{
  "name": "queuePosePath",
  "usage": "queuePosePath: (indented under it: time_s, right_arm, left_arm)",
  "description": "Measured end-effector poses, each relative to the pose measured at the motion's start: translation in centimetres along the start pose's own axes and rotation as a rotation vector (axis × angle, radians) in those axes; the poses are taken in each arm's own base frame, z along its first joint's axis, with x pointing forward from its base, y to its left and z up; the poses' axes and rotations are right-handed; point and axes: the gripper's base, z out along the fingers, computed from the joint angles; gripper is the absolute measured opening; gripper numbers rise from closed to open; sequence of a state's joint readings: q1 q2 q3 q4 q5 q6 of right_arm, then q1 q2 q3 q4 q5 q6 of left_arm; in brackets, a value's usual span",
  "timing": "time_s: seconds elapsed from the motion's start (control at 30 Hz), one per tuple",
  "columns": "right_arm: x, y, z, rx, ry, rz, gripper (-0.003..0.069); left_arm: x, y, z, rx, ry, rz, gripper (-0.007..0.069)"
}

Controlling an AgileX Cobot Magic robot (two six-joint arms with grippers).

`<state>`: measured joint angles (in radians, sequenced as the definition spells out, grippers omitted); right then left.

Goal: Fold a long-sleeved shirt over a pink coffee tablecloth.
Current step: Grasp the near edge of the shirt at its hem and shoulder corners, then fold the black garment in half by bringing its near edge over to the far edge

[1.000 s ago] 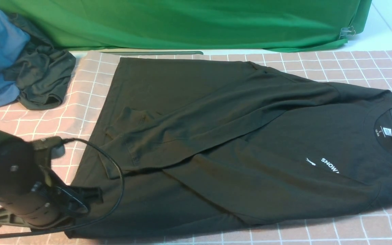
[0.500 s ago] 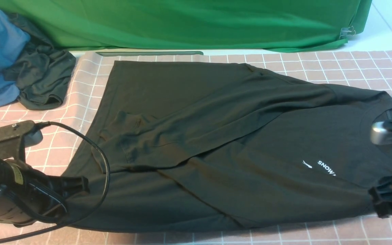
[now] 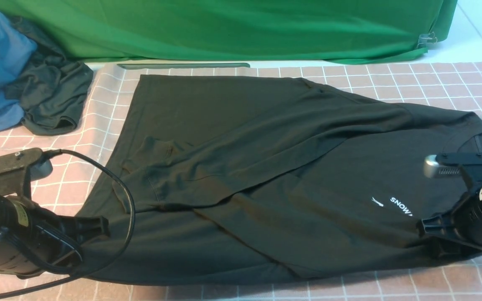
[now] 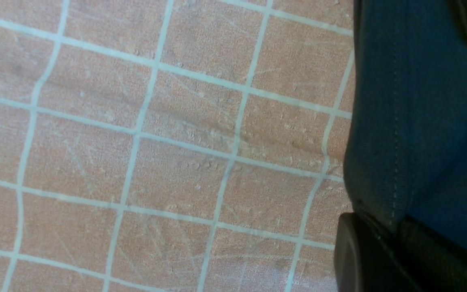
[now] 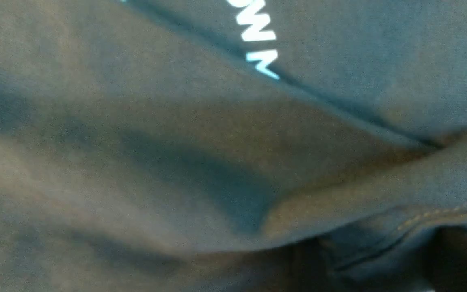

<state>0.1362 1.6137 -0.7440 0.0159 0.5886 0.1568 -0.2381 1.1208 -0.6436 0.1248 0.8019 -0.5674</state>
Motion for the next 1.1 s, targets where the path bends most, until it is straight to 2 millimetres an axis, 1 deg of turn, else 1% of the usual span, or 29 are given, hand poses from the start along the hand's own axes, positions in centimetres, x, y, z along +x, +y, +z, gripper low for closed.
queuePosePath:
  time_s: [0.07,0.1,0.13,0.27,0.37,0.43,0.53,0.7,0.73,0.77,0.8,0.83,0.87,0.9,1.0,1.03,1.07,1.1]
  right_arm:
    - [-0.2,0.1,0.0,-0.008,-0.013,-0.007,0.0196]
    - [-0.3,0.1,0.0,-0.009,-0.017,-0.015,0.012]
    - [-0.4,0.1,-0.1,-0.01,-0.011,-0.022,0.009]
    - [-0.7,0.1,-0.8,0.006,0.03,-0.059,0.0079]
    - [-1.1,0.1,-2.2,0.016,0.053,-0.079,0.0079]
    - [-1.8,0.3,-3.7,0.018,0.074,-0.102,0.0079]
    - [-3.1,0.5,-5.5,0.017,0.074,-0.12,0.0079]
    - [-5.2,0.8,-7.3,0.017,0.03,-0.137,0.0079]
    - [-5.3,0.8,-7.4,0.017,0.028,-0.138,0.0079]
    - [-6.1,1.0,-7.4,0.016,0.032,-0.144,0.0079]
    - [-6.2,1.1,-7.4,0.012,0.034,-0.143,0.0079]
    - [-7.0,1.2,-7.0,0.013,0.047,-0.146,0.0079]
    - [-7.1,1.2,-6.7,0.014,0.054,-0.146,0.0079]
    - [-7.7,1.3,-6.1,0.017,0.081,-0.151,0.0083]
    - [-8.9,1.5,-4.7,0.02,0.119,-0.157,0.0111]
    - [-9.0,1.5,-4.8,0.019,0.115,-0.157,0.0114]
    - [-9.5,1.6,-4.6,0.019,0.107,-0.158,0.0136]
    - [-10.5,1.8,-4.4,0.016,0.079,-0.153,0.0181]
  left_arm:
    - [0.0,0.0,0.0,0.002,-0.003,0.0,0.0048]
    - [-0.1,0.0,0.0,0.004,-0.007,0.001,0.0048]
    - [-0.1,0.0,0.0,0.004,-0.008,0.001,0.0048]
    - [-0.1,0.0,0.0,0.004,-0.009,0.002,0.0048]
    - [-0.1,0.0,0.0,0.005,-0.009,0.002,0.0048]
    - [-0.1,0.0,0.0,0.002,-0.011,0.003,0.0048]
    - [-0.2,0.1,0.0,-0.008,-0.02,-0.006,0.0048]
    - [-0.6,0.1,0.0,-0.013,-0.061,-0.01,0.0048]
    - [-0.6,0.1,0.0,-0.013,-0.063,-0.009,0.0048]
    - [-0.7,0.1,0.0,-0.008,-0.073,-0.009,0.0048]
    - [-0.7,0.1,0.0,-0.008,-0.073,-0.009,0.0048]
    - [-0.7,0.0,0.0,-0.005,-0.079,-0.008,0.0048]
    - [-0.7,0.0,0.0,-0.005,-0.079,-0.008,0.0048]
    - [-0.7,0.0,0.0,-0.005,-0.079,-0.008,0.0048]
    - [-0.7,0.1,0.0,-0.006,-0.078,-0.008,0.0048]
    - [-0.7,0.1,0.0,-0.006,-0.077,-0.008,0.0048]
    - [-0.7,0.1,0.0,-0.007,-0.076,-0.008,0.0048]
    - [-0.7,0.1,0.0,-0.007,-0.076,-0.008,0.0048]
